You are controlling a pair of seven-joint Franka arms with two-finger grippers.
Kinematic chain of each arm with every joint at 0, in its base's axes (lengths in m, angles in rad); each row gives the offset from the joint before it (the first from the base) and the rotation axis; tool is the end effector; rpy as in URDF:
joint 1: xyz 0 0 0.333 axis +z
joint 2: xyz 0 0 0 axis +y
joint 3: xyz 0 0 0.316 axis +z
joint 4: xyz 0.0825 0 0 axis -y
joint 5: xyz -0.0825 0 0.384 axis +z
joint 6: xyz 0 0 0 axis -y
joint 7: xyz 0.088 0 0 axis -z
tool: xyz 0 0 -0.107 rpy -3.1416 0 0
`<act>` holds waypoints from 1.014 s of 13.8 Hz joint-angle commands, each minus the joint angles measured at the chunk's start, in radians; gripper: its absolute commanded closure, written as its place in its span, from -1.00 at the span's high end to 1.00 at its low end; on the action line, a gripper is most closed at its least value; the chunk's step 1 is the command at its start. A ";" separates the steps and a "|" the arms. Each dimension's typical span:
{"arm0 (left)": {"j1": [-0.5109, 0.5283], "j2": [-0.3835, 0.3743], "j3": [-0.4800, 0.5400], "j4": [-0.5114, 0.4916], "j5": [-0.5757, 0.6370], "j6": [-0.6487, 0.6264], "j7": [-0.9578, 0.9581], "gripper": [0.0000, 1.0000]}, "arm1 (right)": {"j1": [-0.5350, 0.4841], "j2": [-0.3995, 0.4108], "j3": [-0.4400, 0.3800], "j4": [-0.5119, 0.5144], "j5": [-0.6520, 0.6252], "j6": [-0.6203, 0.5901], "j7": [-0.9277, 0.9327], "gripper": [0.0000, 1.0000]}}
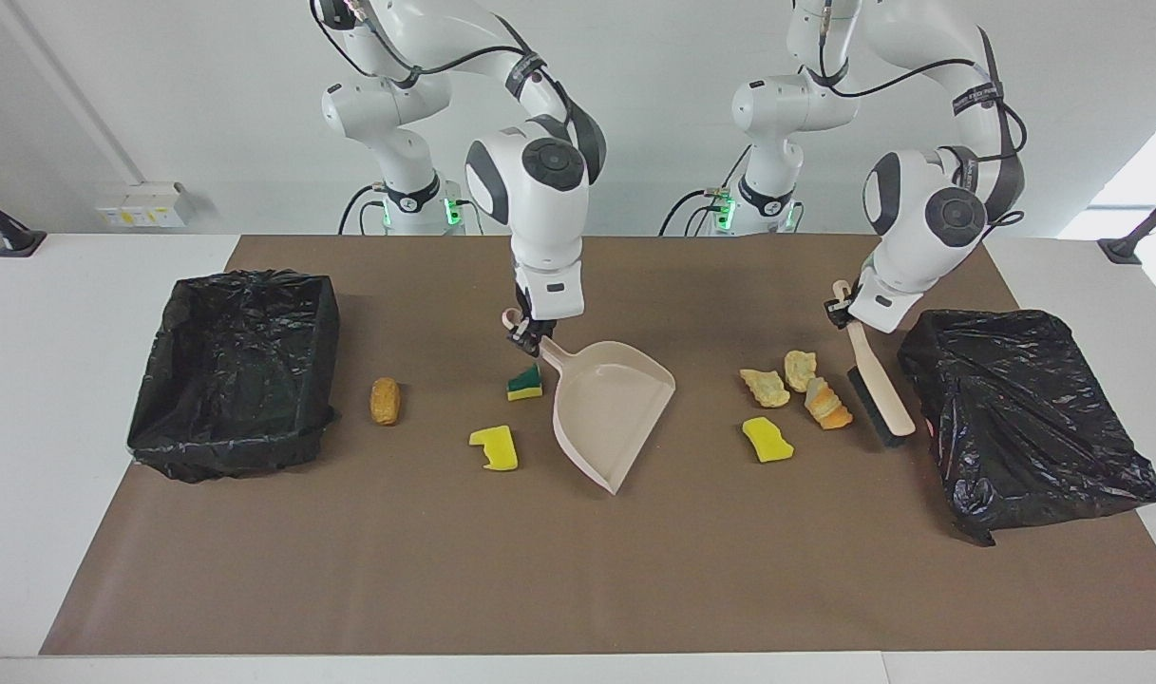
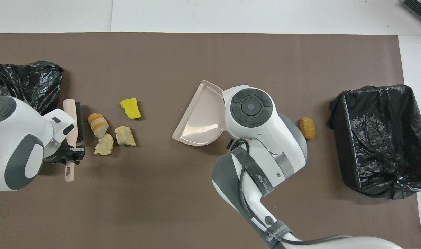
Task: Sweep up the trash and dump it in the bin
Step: 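Sweep the bread pieces into the dustpan with the left gripper's brush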
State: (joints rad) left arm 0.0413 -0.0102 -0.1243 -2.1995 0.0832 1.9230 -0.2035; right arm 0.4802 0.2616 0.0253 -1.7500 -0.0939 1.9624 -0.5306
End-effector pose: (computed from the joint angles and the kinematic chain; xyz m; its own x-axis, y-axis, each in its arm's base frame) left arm 0.4956 -0.0354 0.3682 0.9650 0.0940 -0.2449 0.0658 -0.9905 -0.1209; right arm 0.5518 0.2971 0.4168 0.4770 0.8749 -0.0831 0.8789 -0.4752 0.0420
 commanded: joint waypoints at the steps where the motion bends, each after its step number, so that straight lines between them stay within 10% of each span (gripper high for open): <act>1: -0.064 -0.034 0.009 -0.046 -0.032 0.033 -0.023 -1.00 | -0.031 -0.019 0.010 -0.049 0.017 0.053 -0.115 -1.00; 14: -0.210 -0.037 0.017 0.019 -0.126 -0.048 -0.244 -1.00 | 0.002 0.090 0.010 -0.079 0.166 0.231 -0.529 -1.00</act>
State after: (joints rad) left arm -0.1775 -0.0187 -0.1218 -2.2207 -0.0259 1.9658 -0.4358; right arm 0.4943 0.3475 0.0305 -1.8218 0.0424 2.1845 -0.9169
